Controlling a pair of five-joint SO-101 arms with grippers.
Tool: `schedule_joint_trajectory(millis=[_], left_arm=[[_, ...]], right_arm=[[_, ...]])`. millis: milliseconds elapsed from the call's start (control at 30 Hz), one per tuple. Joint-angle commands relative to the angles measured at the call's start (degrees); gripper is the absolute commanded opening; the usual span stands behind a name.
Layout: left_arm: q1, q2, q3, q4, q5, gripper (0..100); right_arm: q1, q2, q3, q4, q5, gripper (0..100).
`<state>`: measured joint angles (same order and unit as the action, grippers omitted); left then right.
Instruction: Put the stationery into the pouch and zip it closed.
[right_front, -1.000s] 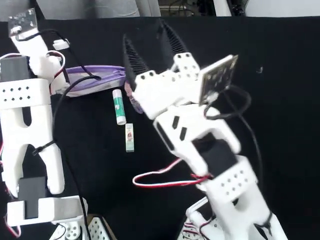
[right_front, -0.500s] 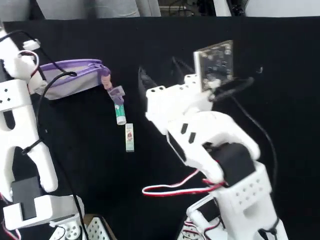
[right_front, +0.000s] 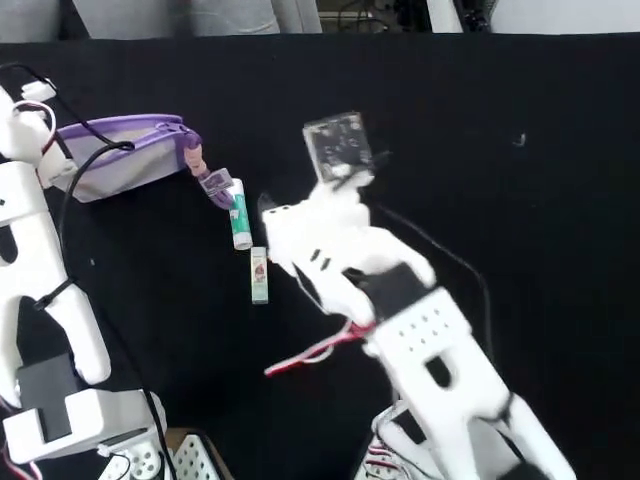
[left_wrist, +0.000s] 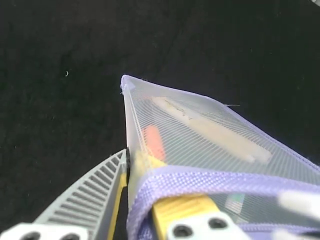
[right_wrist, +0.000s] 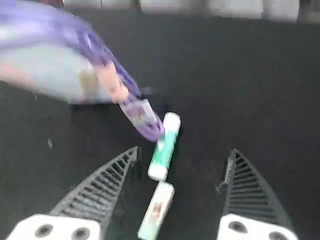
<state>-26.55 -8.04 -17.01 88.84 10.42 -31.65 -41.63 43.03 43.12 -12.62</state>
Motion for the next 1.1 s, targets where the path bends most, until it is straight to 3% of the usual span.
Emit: schedule_joint_trajectory(millis=[0,333,667,1067], left_arm=[[-1.5,-1.1,0.5,-3.3,0.4,3],[-6.3,-1.1,0.9,-6.2,0.5,3],[-6.3,-1.3,0.9,-6.0,0.5,3],[-6.0,-1.2,1.0,-6.0,0.5,3]], right_arm=[[-2.1,10.4,-2.9,-2.0,-3.0,25.7],[-6.0,31.8,-10.9,-2.0,-5.8,25.7],[-9.8,44.7,-16.2,-1.9,-5.9,25.7],[-8.9,60.1,-31.0,7.8,-5.8,25.7]])
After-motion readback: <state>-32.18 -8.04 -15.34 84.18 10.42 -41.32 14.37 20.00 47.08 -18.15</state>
